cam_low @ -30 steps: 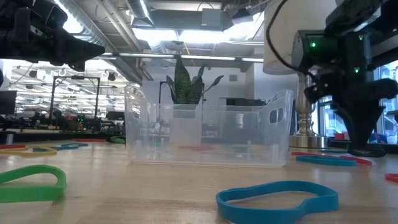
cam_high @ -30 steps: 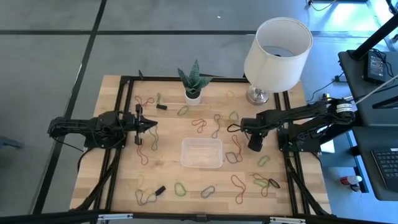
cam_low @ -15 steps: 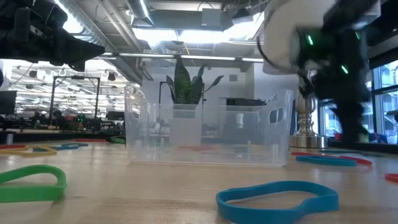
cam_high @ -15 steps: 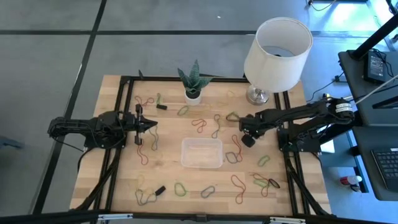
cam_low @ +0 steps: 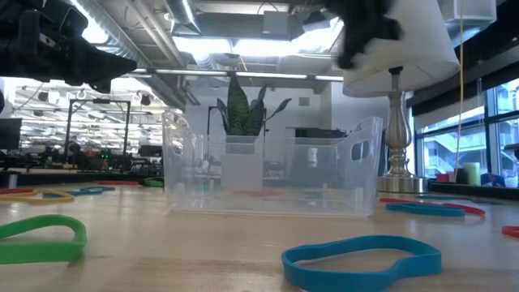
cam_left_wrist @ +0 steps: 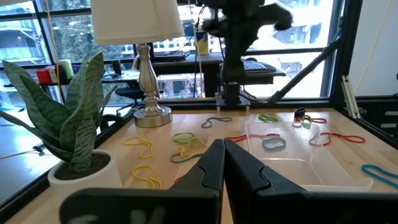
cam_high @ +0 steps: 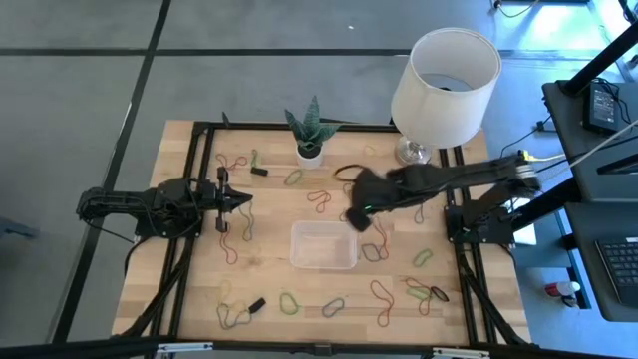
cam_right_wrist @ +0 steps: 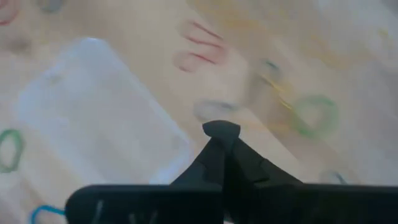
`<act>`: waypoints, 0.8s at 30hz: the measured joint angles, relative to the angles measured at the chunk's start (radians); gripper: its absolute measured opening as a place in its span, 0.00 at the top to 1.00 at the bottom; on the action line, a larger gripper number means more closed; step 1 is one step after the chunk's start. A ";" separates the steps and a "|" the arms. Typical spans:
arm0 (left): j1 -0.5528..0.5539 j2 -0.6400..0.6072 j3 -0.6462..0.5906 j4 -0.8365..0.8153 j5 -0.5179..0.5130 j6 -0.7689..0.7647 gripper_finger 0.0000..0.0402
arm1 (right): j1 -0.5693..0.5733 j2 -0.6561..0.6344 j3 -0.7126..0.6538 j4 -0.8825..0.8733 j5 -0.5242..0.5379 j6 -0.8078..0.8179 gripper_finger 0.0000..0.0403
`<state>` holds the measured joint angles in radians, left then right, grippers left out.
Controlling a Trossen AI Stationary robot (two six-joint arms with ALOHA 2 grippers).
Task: Pick and place rubber bands into bin
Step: Put the black rubber band into the transparent bin
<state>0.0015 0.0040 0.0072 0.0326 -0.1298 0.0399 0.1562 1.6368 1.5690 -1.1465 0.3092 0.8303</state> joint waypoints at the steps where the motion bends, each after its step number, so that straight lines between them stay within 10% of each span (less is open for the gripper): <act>1: 0.000 0.000 0.000 0.000 0.000 0.000 0.99 | 0.010 0.051 0.056 0.000 -0.001 -0.021 1.00; 10: 0.000 0.000 0.000 0.000 0.000 0.000 0.99 | 0.056 0.487 0.434 0.006 -0.099 -0.200 1.00; 24: 0.000 0.000 0.000 0.000 0.000 0.000 0.99 | 0.062 0.755 0.455 0.018 -0.206 -0.206 0.98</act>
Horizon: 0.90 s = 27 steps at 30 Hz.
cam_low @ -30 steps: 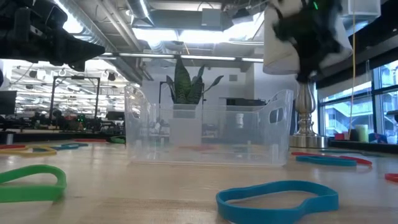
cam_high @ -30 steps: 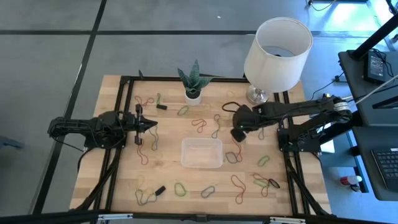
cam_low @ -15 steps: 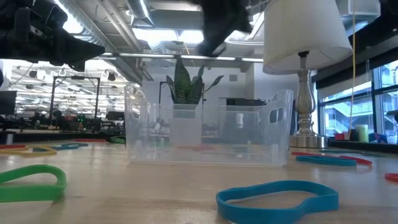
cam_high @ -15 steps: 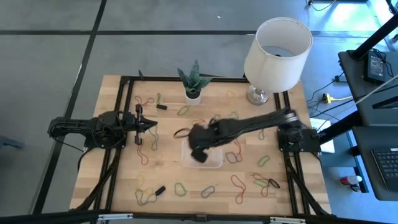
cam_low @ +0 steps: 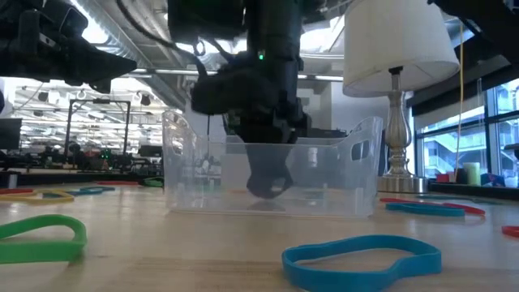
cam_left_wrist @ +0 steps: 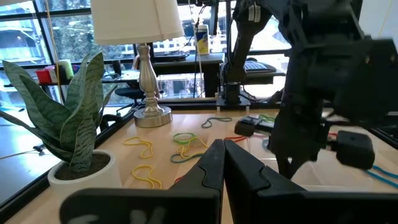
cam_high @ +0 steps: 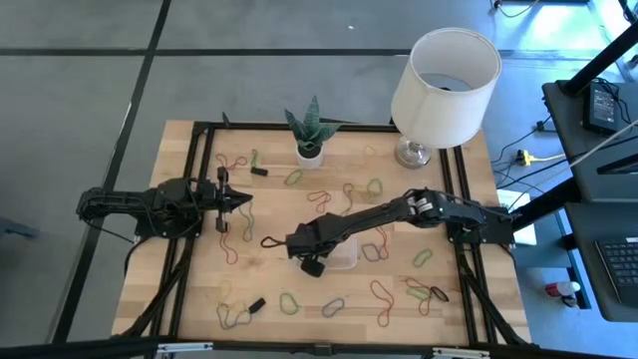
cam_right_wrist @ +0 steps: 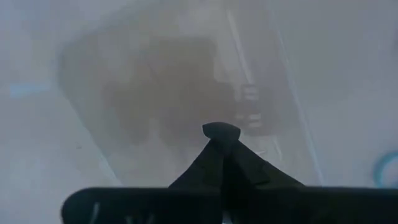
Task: Pick and place rubber bands into bin
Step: Put the black rubber band into the transparent bin, then put the blue rubber band into the transparent bin
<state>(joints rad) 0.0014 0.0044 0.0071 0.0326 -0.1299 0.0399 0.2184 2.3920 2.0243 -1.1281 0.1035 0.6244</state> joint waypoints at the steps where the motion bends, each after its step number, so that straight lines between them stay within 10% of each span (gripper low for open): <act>1: 0.000 0.000 0.000 0.000 0.000 0.000 0.99 | 0.000 0.000 0.000 0.002 0.000 0.000 0.97; 27: 0.000 0.000 0.000 0.000 0.000 0.000 0.99 | 0.001 -0.064 0.005 0.000 -0.003 0.003 0.72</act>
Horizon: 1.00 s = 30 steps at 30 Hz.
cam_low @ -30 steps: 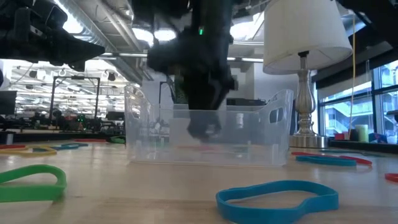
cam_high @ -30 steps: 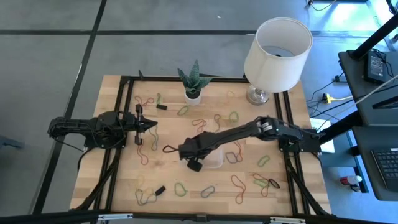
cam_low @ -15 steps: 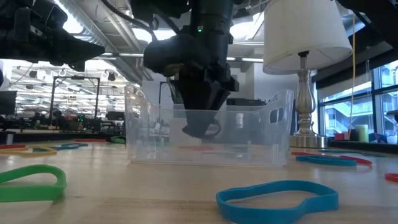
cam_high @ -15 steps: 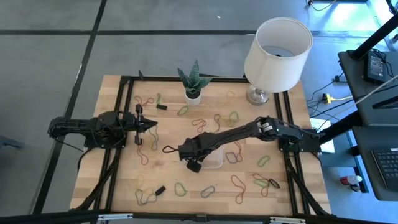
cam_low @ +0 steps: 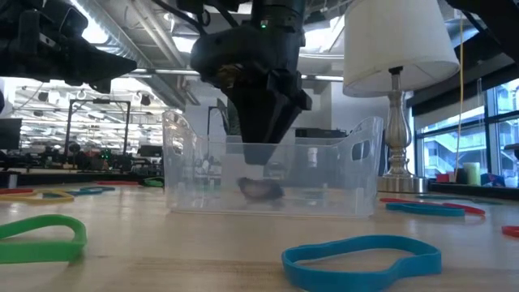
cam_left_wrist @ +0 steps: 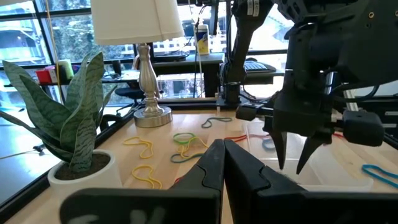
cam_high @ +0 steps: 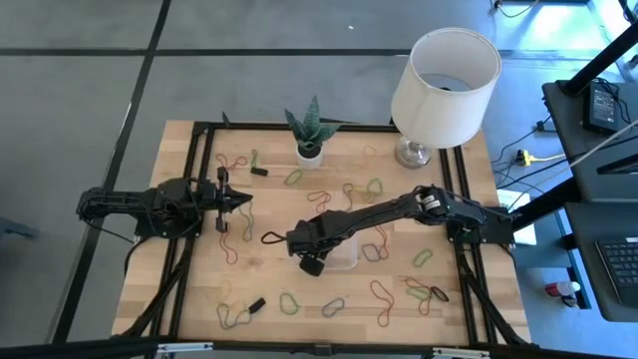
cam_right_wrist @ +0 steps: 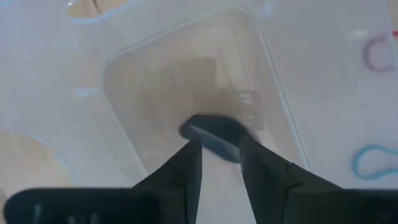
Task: Pick and place rubber bands into bin
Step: Put the blue rubber band into the transparent bin
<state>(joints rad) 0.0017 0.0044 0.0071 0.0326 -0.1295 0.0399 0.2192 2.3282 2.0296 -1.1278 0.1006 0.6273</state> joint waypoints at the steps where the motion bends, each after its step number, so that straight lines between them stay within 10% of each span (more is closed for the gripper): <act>1: 0.000 0.000 0.000 0.000 0.000 0.000 0.99 | 0.000 -0.002 0.000 0.000 0.000 -0.003 0.72; 20: 0.000 0.000 0.000 0.000 0.000 0.000 0.99 | 0.019 -0.342 -0.037 -0.019 0.121 -0.136 0.99; 30: 0.000 0.000 0.000 0.000 0.000 0.000 0.99 | 0.093 -0.703 -0.539 0.263 0.183 0.020 0.99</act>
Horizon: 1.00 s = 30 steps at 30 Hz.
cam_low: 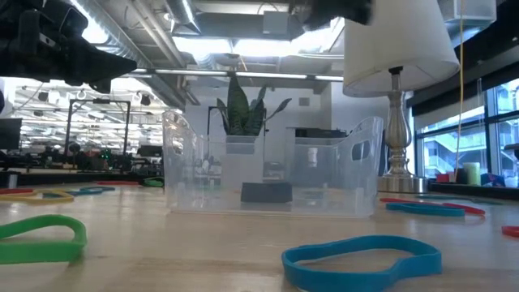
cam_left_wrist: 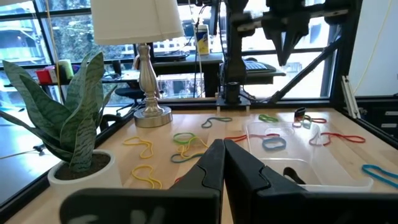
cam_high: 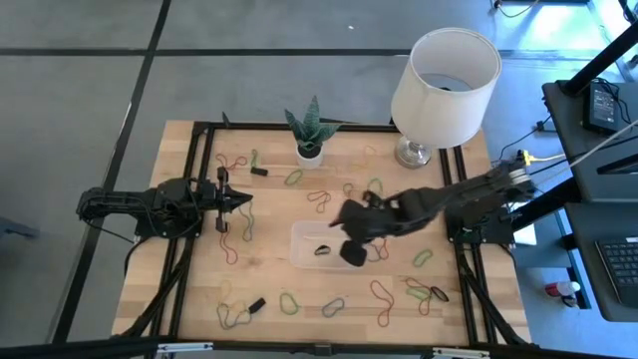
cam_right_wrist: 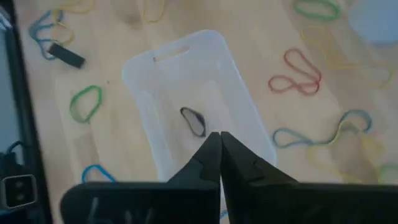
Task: Pick and place rubber bands into bin
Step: Put the blue rubber band into the transparent bin
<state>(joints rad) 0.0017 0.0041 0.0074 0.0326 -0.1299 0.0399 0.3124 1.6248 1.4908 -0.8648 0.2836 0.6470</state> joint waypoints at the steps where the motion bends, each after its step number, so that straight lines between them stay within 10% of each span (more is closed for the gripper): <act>1: 0.000 0.000 0.000 0.000 0.000 0.000 0.99 | 0.009 -0.040 -0.061 0.045 0.008 0.024 0.99; 14: 0.000 0.000 0.000 0.005 0.000 0.000 0.99 | 0.060 -0.407 -0.539 0.217 0.037 0.242 0.99; 30: 0.000 0.000 0.000 0.023 0.000 -0.156 0.99 | 0.058 -0.477 -0.662 0.189 0.037 0.237 0.99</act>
<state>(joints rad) 0.0014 0.0040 0.0072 0.0555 -0.1295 -0.1166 0.3702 1.1481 0.8288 -0.6759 0.3206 0.8837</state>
